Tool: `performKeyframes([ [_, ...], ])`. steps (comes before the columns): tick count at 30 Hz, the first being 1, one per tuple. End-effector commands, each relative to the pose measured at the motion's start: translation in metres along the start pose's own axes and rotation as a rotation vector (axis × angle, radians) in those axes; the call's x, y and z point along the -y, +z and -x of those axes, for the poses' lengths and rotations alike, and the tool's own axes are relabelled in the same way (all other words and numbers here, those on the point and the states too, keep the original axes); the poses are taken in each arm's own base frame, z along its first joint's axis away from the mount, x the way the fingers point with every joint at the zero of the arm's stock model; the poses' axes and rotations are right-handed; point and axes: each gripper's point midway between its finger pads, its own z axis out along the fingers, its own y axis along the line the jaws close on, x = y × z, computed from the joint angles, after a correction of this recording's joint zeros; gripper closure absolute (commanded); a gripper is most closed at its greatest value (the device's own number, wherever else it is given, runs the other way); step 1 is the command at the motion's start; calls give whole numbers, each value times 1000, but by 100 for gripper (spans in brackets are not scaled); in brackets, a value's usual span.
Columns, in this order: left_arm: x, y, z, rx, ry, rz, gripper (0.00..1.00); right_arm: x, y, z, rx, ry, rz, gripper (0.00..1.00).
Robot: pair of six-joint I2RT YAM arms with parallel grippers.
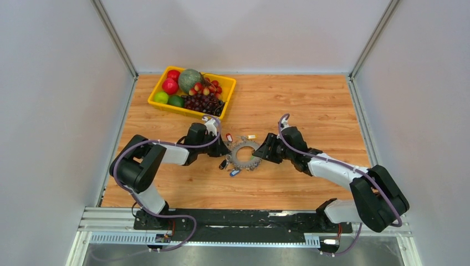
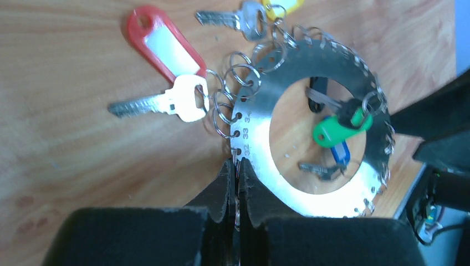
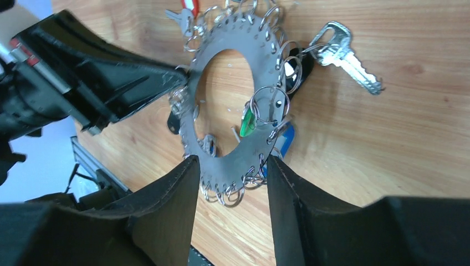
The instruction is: Remove the keys from the keyring
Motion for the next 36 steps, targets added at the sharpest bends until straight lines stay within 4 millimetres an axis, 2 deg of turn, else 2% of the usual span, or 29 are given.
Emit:
performKeyframes([
  [1, 56, -19, 16, 70, 86, -191, 100, -9, 1, 15, 39, -65, -19, 49],
  [5, 64, -34, 25, 135, 138, -203, 100, 11, -4, 17, 59, -104, -116, 41],
  [9, 74, -45, 32, 187, 175, -229, 100, 8, -9, 26, 77, -207, -121, 34],
  [12, 79, -50, 34, 204, 190, -253, 100, -10, -11, 30, 63, -309, -55, 32],
  [14, 80, -50, 33, 203, 191, -260, 100, -32, -12, 29, 45, -382, 44, 32],
  [18, 85, -51, 34, 199, 191, -283, 100, -79, -18, 14, 9, -520, 283, 28],
  [21, 86, -52, 34, 201, 197, -289, 100, -95, -18, 6, -4, -605, 364, 27],
  [29, 93, -52, 32, 195, 200, -323, 100, -96, 9, -4, -89, -652, 393, 30],
  [36, 95, -54, 32, 201, 206, -326, 100, -89, 18, -21, -146, -662, 402, 31],
])
